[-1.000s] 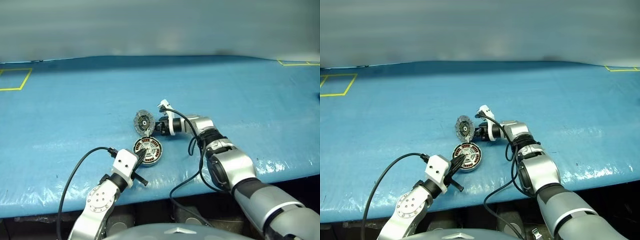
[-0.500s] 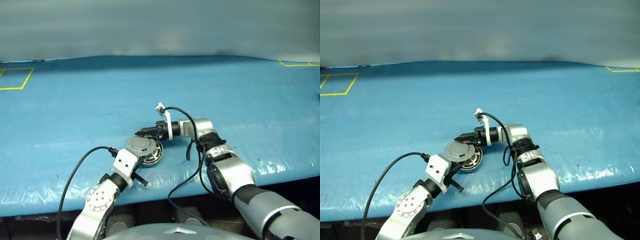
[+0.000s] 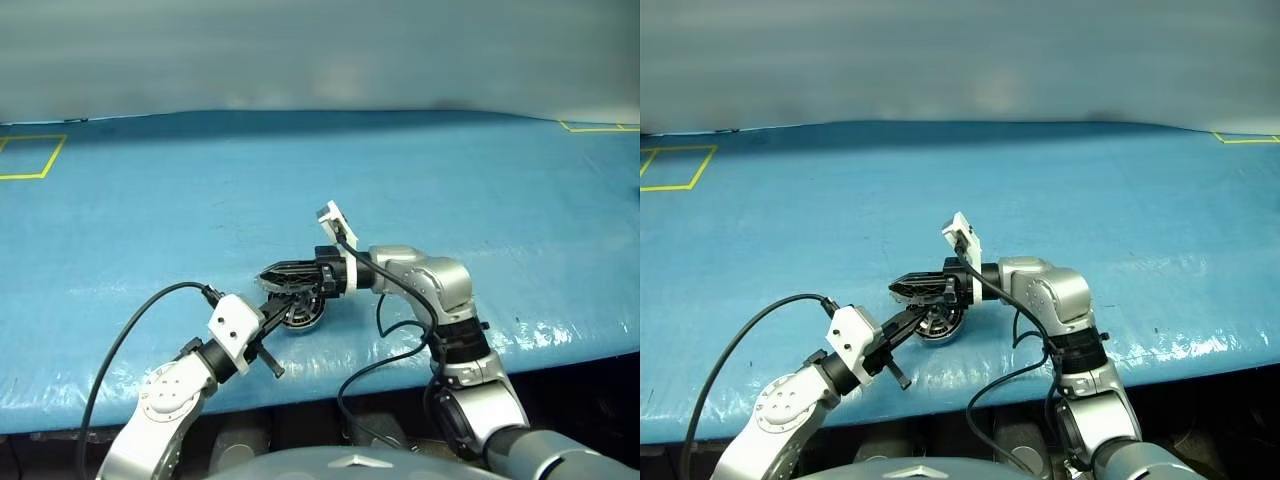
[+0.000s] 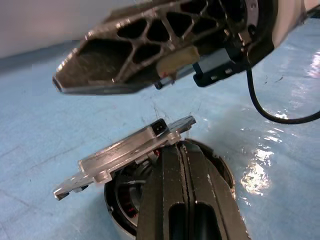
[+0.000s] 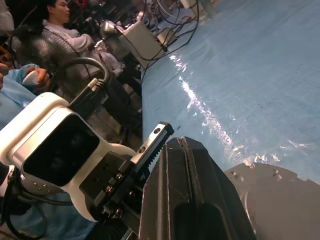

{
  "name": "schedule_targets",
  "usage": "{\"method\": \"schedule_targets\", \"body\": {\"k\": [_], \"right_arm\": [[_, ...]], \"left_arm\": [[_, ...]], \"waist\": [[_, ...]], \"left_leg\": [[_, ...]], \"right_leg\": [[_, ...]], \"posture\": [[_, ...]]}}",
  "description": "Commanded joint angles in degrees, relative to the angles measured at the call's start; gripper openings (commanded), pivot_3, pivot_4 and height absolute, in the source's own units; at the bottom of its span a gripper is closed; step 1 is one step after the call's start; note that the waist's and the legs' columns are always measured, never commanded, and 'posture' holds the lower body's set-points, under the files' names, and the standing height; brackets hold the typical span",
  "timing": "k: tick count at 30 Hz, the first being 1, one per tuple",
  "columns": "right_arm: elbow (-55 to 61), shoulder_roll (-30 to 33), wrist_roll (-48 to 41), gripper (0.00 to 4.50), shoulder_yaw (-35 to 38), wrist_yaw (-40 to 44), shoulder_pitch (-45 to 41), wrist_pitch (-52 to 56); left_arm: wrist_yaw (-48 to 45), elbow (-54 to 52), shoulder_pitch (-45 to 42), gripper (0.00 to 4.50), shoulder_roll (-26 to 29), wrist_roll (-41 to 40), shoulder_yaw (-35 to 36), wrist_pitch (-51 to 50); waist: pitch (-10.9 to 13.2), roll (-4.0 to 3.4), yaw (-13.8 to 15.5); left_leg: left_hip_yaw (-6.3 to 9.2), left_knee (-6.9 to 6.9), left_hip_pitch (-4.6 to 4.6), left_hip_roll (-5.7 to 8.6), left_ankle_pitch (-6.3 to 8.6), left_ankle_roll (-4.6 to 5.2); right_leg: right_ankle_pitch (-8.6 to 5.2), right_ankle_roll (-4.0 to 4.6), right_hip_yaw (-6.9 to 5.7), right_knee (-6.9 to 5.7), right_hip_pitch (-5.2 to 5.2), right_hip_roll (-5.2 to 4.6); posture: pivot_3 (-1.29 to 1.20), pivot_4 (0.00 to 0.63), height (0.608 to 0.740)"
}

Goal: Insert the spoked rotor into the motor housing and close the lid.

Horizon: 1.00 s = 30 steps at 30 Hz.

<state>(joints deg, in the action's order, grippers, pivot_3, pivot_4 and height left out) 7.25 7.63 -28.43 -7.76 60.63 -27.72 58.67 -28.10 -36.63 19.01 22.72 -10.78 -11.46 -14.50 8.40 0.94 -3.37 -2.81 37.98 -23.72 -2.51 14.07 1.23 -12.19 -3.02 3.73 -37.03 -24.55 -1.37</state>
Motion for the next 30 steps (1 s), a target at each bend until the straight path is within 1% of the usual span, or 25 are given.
{"method": "schedule_targets", "body": {"k": [1, 5, 7, 12, 15, 18, 21, 24, 25, 27, 30], "right_arm": [[5.78, 0.26, -3.01, 0.01, 1.17, -4.78, 1.79, 1.31], [10.03, 0.34, -4.38, 0.01, 1.31, -10.39, 4.68, 2.46], [11.99, -0.22, -4.17, 0.01, 1.72, -14.3, 5.99, 2.33], [17.03, -0.36, -5.59, 0.01, 2.61, -20.93, 8.71, 2.29], [20.46, -1.42, -4.9, 0.01, 3.24, -26.47, 10.62, 0.89], [25.01, 1.19, 3.8, 0.01, -2.03, -34.03, 13.49, -4.27], [28.21, 0.66, 9.01, 0.01, -5.38, -41.71, 17.06, -6.0], [29.69, -0.49, 11.51, 0.61, -7.88, -45.81, 19.84, -7.11], [29.85, -0.66, 12.31, 0.92, -8.63, -46.8, 20.41, -7.42], [29.62, -1.39, 13.95, 1.59, -10.54, -48.86, 21.22, -7.94], [29.05, -0.98, 16.1, 2.59, -13.41, -49.87, 21.29, -8.89]], "left_arm": [[-1.89, -3.0, -1.02, 0.0, -0.37, -4.91, 0.75, -0.59], [-4.67, -2.26, -1.87, 0.0, 1.63, -7.82, -0.08, -3.34], [-6.76, -1.69, -1.84, 0.0, 2.97, -10.24, -0.5, -5.72], [-12.15, -1.59, -1.22, 0.0, 5.82, -16.21, -0.74, -8.67], [-14.1, -2.33, 0.01, 0.0, 5.95, -20.24, 1.14, -8.16], [-13.82, -2.87, 2.78, 0.0, 7.42, -21.06, 4.17, -7.77], [-12.38, -2.42, 6.84, 0.0, 7.27, -19.69, 7.46, -5.12], [-9.04, -1.73, 9.49, 0.0, 4.23, -17.23, 10.59, -0.53], [-8.02, -1.47, 9.97, 0.0, 3.29, -16.75, 11.36, 0.44], [-6.71, -0.45, 11.27, 0.0, 2.27, -12.91, 12.16, 4.3], [-5.98, 0.39, 13.0, 0.0, 1.25, -10.18, 12.44, 7.74]], "waist": [[0.0, 0.01, -0.03], [0.0, 0.01, -0.09], [0.0, 0.01, -0.1], [0.01, 0.02, -0.1], [0.01, 0.03, -0.1], [0.02, 0.01, -0.14], [0.01, 0.02, -0.19], [0.02, 0.03, -0.19], [0.02, 0.05, -0.14], [0.03, 0.09, -0.09], [0.03, 0.12, -0.14]], "left_leg": [[-0.01, 0.0, 0.0, 0.0, 0.0, 0.0], [0.02, -0.02, 0.01, -0.05, 0.0, 0.0], [0.03, -0.04, 0.01, -0.06, 0.0, 0.0], [0.03, -0.04, 0.0, -0.05, 0.0, 0.0], [0.01, -0.04, 0.0, -0.04, 0.0, 0.0], [0.01, -0.07, 0.0, -0.06, 0.0, 0.0], [-0.01, -0.1, 0.0, -0.05, 0.0, 0.0], [-0.05, -0.14, -0.01, -0.07, 0.0, -0.01], [-0.04, -0.14, -0.02, -0.1, 0.0, -0.01], [-0.03, -0.11, 0.0, -0.11, 0.0, -0.01], [-0.02, -0.1, 0.11, -0.15, 0.01, -0.01]], "right_leg": [[0.0, -0.01, 0.0, 0.0, 0.0, 0.0], [-0.03, -0.04, -0.01, -0.02, -0.01, 0.09], [-0.16, -0.22, 0.0, -0.03, -0.02, 0.12], [-0.18, -0.24, 0.03, -0.01, -0.02, 0.1], [-0.18, -0.24, 0.04, 0.02, -0.03, 0.05], [-0.2, -0.23, 0.03, 0.03, -0.06, 0.04], [-0.22, -0.21, 0.03, 0.05, -0.08, 0.02], [-0.23, -0.2, 0.07, 0.07, -0.13, 0.0], [-0.23, -0.2, 0.06, 0.08, -0.13, -0.02], [-0.23, -0.21, 0.06, 0.1, -0.12, -0.04], [-0.23, -0.21, 0.06, 0.15, -0.21, -0.12]], "posture": [[0.0, 0.15, 0.74], [0.0, 0.15, 0.74], [0.0, 0.15, 0.74], [0.0, 0.15, 0.74], [0.0, 0.15, 0.74], [0.0, 0.15, 0.74], [0.0, 0.15, 0.74], [0.0, 0.15, 0.74], [0.0, 0.15, 0.74], [0.0, 0.15, 0.74], [0.0, 0.15, 0.74]]}}
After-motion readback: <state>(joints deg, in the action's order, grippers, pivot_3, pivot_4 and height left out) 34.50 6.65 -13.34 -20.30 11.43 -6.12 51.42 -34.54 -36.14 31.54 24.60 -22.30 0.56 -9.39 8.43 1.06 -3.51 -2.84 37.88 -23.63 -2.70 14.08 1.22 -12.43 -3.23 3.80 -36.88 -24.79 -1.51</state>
